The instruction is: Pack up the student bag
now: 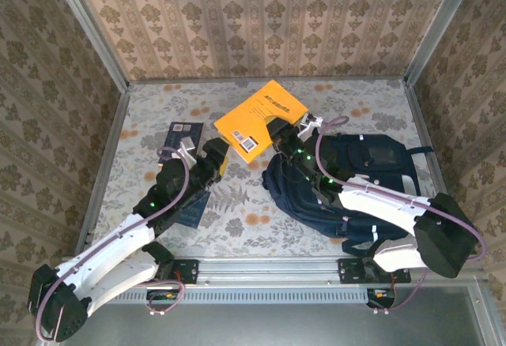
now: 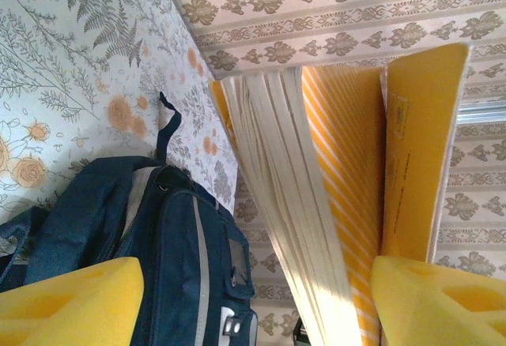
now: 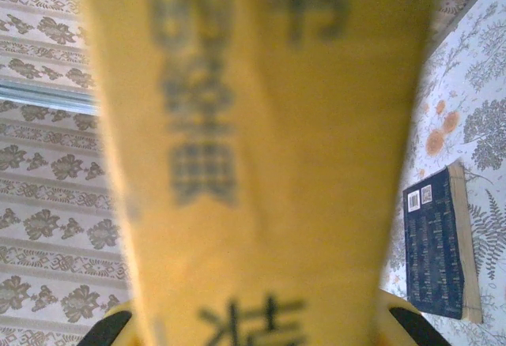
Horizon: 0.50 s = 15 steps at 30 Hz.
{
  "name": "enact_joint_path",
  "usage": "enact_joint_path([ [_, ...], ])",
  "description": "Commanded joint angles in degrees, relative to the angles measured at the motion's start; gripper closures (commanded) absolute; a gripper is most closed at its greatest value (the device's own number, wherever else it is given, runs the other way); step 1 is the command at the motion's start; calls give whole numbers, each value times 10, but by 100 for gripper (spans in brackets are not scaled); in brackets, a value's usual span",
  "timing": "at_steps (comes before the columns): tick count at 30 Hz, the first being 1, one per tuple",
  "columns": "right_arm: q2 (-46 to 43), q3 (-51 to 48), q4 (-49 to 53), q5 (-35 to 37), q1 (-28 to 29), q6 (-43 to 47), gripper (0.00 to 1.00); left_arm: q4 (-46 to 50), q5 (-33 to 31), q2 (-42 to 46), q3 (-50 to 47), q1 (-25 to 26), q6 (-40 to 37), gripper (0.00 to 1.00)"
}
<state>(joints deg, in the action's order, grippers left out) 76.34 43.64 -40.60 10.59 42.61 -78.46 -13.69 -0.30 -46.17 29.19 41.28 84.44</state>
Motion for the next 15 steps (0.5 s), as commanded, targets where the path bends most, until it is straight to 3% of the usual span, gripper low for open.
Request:
enact_joint_path([
  [1,-39,-5,-52,25,7,-2,100,-11,-19,24,-10,5,2,22],
  [8,-46,-7,-44,37,1,-1,100,6,-42,50,-23,21,7,25],
  [9,-44,-6,-45,36,1,-3,100,2,-41,48,-22,24,6,23],
  [12,-34,-4,-54,30,1,-11,100,-8,-27,34,-7,29,-2,2],
  [15,-28,-2,-58,23,3,-17,100,-11,-12,17,19,36,-21,0],
])
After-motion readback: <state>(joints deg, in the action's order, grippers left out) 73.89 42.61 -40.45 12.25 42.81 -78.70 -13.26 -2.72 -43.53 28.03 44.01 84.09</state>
